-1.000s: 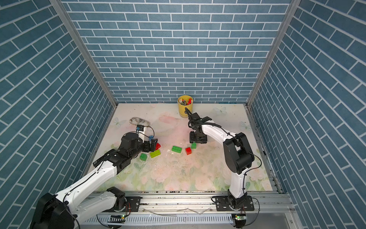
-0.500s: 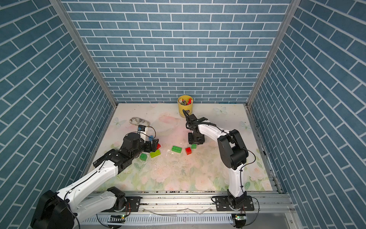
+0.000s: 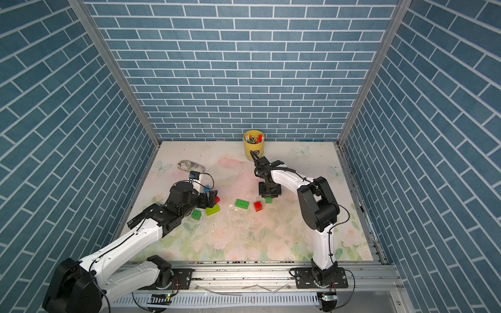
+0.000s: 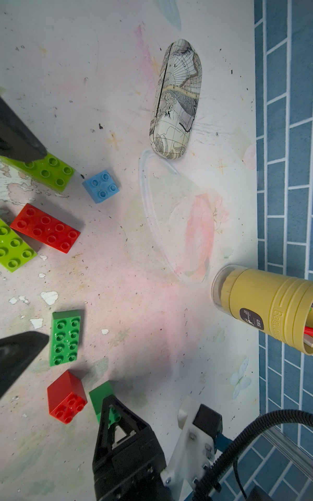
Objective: Assemble a spoon with lego
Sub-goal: Adjust the lego brick at the center of the board, then pick up the lego brick from the center of the board.
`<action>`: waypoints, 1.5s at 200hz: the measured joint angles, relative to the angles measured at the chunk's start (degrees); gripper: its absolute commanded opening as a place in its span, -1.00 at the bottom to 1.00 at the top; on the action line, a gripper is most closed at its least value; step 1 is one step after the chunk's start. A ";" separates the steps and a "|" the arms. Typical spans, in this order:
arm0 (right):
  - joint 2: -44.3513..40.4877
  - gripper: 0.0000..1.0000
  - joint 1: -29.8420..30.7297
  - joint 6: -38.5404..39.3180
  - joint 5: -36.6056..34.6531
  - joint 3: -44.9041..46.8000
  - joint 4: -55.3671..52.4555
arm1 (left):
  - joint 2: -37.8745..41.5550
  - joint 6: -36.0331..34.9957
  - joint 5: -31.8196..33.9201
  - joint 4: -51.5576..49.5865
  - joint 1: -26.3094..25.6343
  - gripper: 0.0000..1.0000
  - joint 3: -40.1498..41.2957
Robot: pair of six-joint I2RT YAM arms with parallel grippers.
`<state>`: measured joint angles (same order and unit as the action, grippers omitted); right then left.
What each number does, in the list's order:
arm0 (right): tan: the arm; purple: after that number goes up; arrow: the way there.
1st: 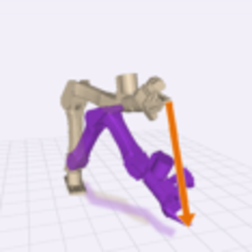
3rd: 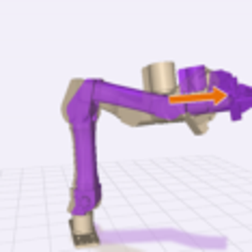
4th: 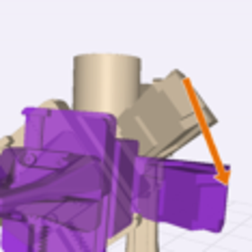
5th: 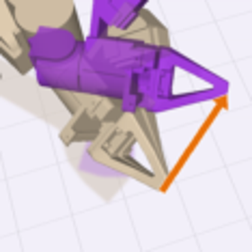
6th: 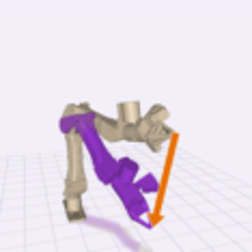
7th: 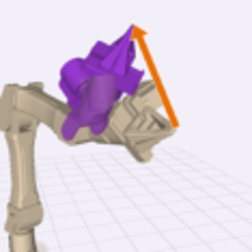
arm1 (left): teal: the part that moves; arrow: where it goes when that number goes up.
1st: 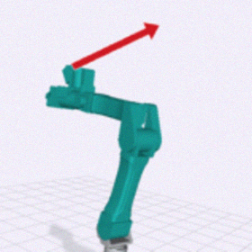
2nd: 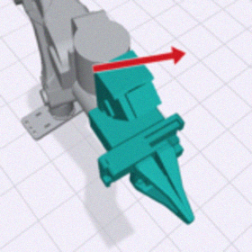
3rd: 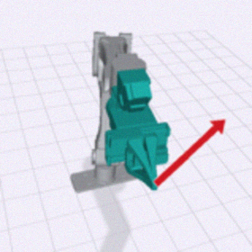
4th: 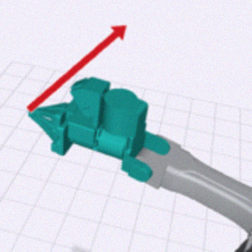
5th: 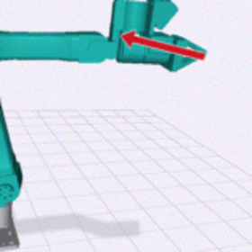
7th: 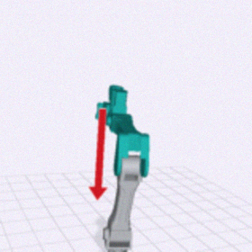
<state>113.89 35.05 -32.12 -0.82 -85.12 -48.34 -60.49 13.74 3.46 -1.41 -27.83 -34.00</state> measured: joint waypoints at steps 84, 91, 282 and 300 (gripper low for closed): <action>-2.49 0.13 0.15 0.68 -0.85 0.35 -1.25 | 0.68 -0.02 0.52 -0.48 -0.11 0.99 0.26; -3.93 0.13 0.37 0.98 -1.03 0.61 -1.51 | 0.90 -0.02 0.59 -0.48 -0.11 0.99 0.35; -1.49 0.10 10.56 7.15 -1.36 -2.56 -4.31 | 4.44 1.73 -2.47 -1.31 -0.22 0.99 5.51; -0.72 0.07 10.56 7.23 -1.27 -2.56 -4.33 | 4.35 1.73 -2.64 -1.31 -0.22 0.99 5.51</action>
<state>113.16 45.60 -24.88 -2.09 -87.68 -52.66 -56.14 15.46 0.82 -2.72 -28.05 -28.49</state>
